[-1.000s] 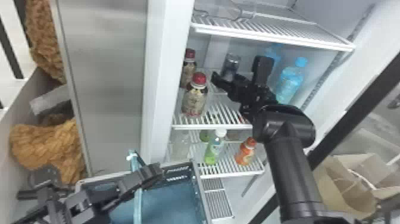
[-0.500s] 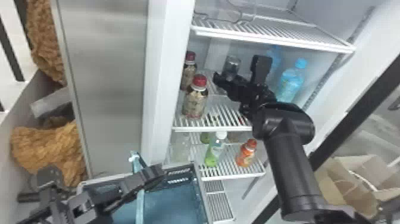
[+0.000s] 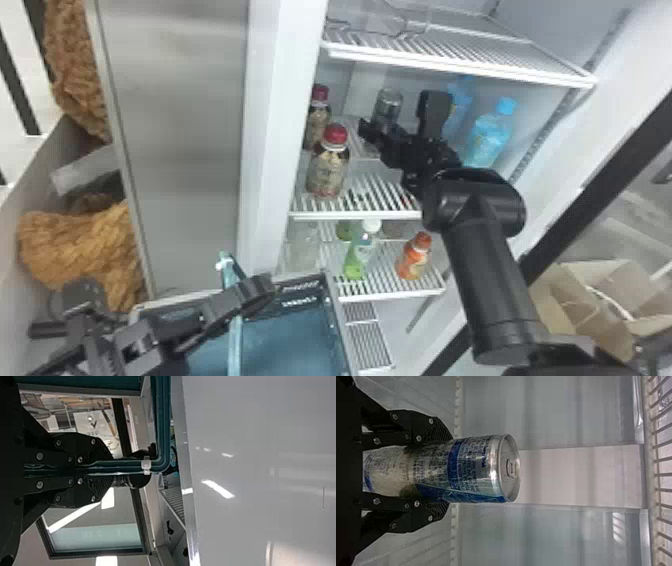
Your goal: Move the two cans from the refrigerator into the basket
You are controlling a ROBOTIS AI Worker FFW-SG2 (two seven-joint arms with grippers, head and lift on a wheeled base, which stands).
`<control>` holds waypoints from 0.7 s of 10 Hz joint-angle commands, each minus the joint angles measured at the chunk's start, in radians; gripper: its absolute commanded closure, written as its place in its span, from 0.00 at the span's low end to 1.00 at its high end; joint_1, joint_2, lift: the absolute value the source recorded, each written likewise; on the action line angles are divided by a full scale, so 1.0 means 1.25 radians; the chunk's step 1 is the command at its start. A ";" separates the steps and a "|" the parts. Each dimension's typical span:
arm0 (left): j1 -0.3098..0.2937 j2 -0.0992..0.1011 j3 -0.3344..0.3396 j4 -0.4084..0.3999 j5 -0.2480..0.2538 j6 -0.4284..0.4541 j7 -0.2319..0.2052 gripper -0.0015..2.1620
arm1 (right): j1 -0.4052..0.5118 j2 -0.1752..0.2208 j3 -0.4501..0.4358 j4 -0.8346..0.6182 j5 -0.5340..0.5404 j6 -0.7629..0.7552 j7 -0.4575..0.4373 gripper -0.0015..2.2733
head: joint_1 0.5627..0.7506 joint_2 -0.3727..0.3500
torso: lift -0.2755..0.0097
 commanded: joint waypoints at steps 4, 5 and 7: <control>0.006 0.000 0.005 0.000 0.005 -0.002 -0.001 0.55 | 0.115 0.002 0.001 -0.216 0.008 0.079 -0.027 0.56 | 0.40 0.08 | 0.86; 0.008 0.000 0.006 0.000 0.005 -0.002 -0.002 0.55 | 0.143 0.000 0.000 -0.259 -0.008 0.100 -0.027 0.56 | 0.42 0.08 | 0.86; 0.010 0.000 0.006 0.000 0.005 -0.002 -0.005 0.55 | 0.198 -0.006 0.000 -0.343 -0.027 0.137 -0.030 0.56 | 0.47 0.08 | 0.86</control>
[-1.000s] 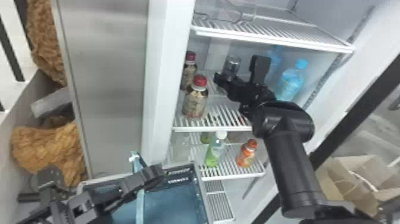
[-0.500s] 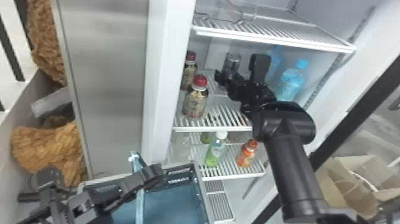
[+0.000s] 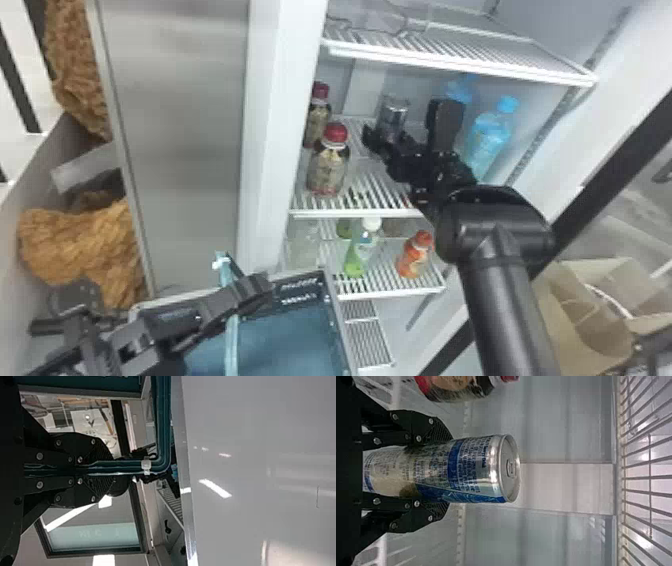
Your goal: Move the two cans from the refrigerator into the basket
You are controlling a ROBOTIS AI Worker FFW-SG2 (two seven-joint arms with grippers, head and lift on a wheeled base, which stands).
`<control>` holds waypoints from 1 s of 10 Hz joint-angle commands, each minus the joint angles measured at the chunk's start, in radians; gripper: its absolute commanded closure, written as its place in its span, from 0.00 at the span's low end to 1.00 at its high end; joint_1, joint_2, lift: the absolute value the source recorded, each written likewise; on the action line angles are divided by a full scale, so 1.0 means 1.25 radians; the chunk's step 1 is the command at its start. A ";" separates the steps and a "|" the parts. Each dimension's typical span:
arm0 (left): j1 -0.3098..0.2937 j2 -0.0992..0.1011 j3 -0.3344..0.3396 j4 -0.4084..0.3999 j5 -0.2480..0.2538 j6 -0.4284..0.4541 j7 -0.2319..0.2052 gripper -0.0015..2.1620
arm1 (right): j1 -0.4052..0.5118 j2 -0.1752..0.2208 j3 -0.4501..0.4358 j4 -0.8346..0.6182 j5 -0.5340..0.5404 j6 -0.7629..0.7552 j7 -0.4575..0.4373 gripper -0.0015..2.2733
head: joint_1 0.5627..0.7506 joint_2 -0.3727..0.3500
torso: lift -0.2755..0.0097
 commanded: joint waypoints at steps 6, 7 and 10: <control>0.008 0.002 0.001 0.000 0.000 0.000 -0.005 0.55 | 0.187 -0.030 -0.019 -0.285 -0.066 0.120 -0.006 0.56 | 0.66 0.07 | 0.86; 0.008 0.002 0.001 0.000 0.000 0.000 -0.005 0.55 | 0.218 -0.036 -0.024 -0.340 -0.074 0.148 -0.006 0.56 | 0.70 0.07 | 0.86; 0.010 0.002 0.003 0.000 0.000 0.000 -0.006 0.55 | 0.313 -0.048 -0.064 -0.486 -0.090 0.203 -0.006 0.56 | 0.70 0.05 | 0.86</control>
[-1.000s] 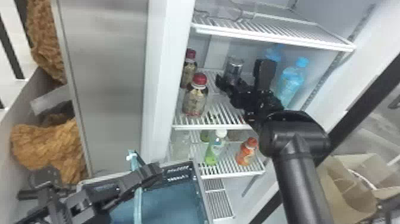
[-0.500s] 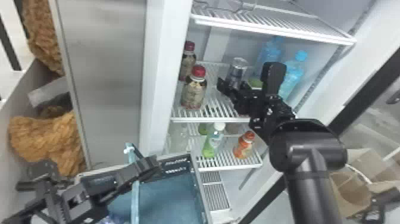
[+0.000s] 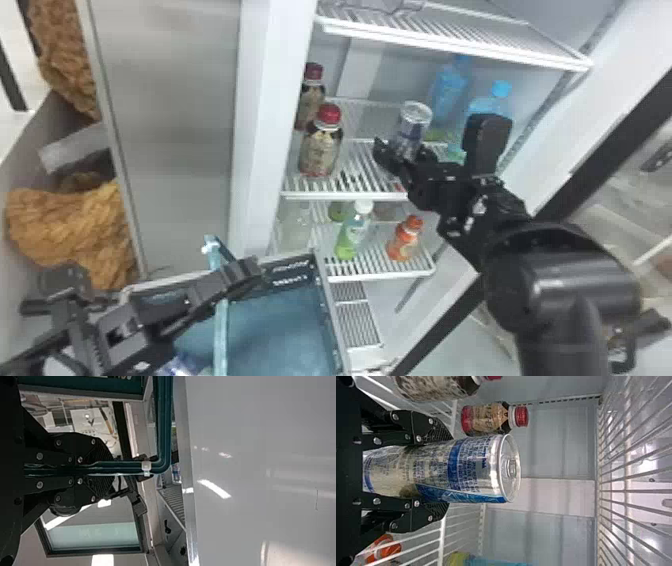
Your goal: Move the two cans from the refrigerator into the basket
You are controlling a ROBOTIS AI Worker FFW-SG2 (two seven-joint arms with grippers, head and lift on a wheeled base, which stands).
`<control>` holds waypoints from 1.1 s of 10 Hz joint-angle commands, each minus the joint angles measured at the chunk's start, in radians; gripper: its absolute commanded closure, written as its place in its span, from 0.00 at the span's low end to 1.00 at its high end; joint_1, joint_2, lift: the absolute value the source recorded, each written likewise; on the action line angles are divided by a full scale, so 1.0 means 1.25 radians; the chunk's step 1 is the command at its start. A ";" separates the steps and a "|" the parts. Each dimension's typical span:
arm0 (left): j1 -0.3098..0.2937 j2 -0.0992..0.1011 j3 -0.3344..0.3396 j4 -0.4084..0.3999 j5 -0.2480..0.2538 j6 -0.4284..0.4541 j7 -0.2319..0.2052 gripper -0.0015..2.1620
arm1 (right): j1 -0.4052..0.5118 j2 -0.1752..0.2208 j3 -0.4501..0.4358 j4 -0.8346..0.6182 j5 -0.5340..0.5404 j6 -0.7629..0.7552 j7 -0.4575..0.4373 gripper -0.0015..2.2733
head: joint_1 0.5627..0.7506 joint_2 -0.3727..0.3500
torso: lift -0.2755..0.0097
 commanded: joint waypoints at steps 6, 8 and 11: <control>0.004 0.000 0.004 0.000 0.000 0.000 -0.005 0.55 | 0.248 -0.018 -0.048 -0.309 -0.093 0.127 0.000 0.56 | 0.70 0.03 | 0.86; 0.006 0.000 0.004 0.000 -0.002 0.000 -0.005 0.55 | 0.322 -0.019 -0.046 -0.381 -0.131 0.163 0.000 0.56 | 0.70 0.06 | 0.86; 0.006 0.000 0.006 0.000 -0.002 -0.002 -0.005 0.55 | 0.374 -0.010 -0.013 -0.395 -0.189 0.198 0.011 0.56 | 0.70 0.10 | 0.86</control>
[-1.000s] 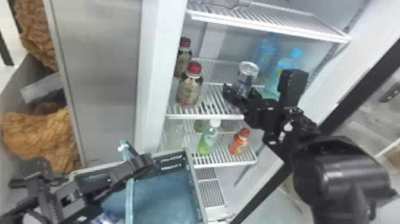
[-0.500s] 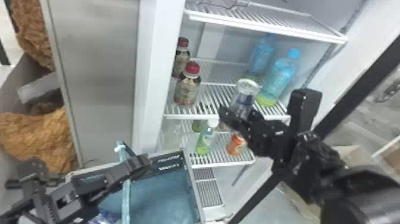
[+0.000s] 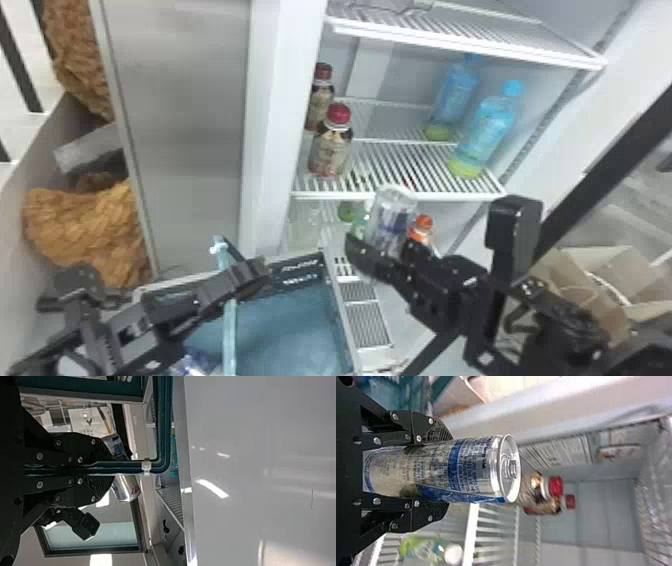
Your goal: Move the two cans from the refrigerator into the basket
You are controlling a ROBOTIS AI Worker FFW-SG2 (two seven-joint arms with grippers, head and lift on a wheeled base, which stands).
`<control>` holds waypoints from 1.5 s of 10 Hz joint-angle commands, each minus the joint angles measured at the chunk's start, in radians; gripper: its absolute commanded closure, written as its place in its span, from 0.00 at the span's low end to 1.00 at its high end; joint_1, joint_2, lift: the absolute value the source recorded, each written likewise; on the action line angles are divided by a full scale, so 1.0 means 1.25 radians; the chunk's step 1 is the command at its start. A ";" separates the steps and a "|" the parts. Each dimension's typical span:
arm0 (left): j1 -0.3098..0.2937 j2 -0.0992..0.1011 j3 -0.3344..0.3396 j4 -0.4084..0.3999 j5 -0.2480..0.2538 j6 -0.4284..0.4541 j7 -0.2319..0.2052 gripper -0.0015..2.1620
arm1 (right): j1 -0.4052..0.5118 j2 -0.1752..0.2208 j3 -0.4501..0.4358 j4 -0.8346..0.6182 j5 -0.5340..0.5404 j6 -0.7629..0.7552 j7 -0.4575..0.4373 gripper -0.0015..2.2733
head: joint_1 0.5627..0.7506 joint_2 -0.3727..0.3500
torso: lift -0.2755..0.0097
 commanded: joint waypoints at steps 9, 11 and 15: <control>0.000 -0.002 0.000 0.000 0.000 -0.002 0.000 0.55 | -0.032 0.004 0.124 0.106 -0.030 0.075 0.078 0.56 | 0.70 0.26 | 0.86; -0.002 -0.004 0.000 0.000 0.000 0.000 0.000 0.55 | -0.038 0.004 0.130 0.123 -0.028 0.107 0.103 0.50 | 0.70 0.29 | 0.86; -0.002 -0.004 0.002 0.000 0.000 -0.002 0.000 0.55 | -0.056 0.009 0.117 0.153 -0.015 0.122 0.137 0.05 | 0.70 0.29 | 0.86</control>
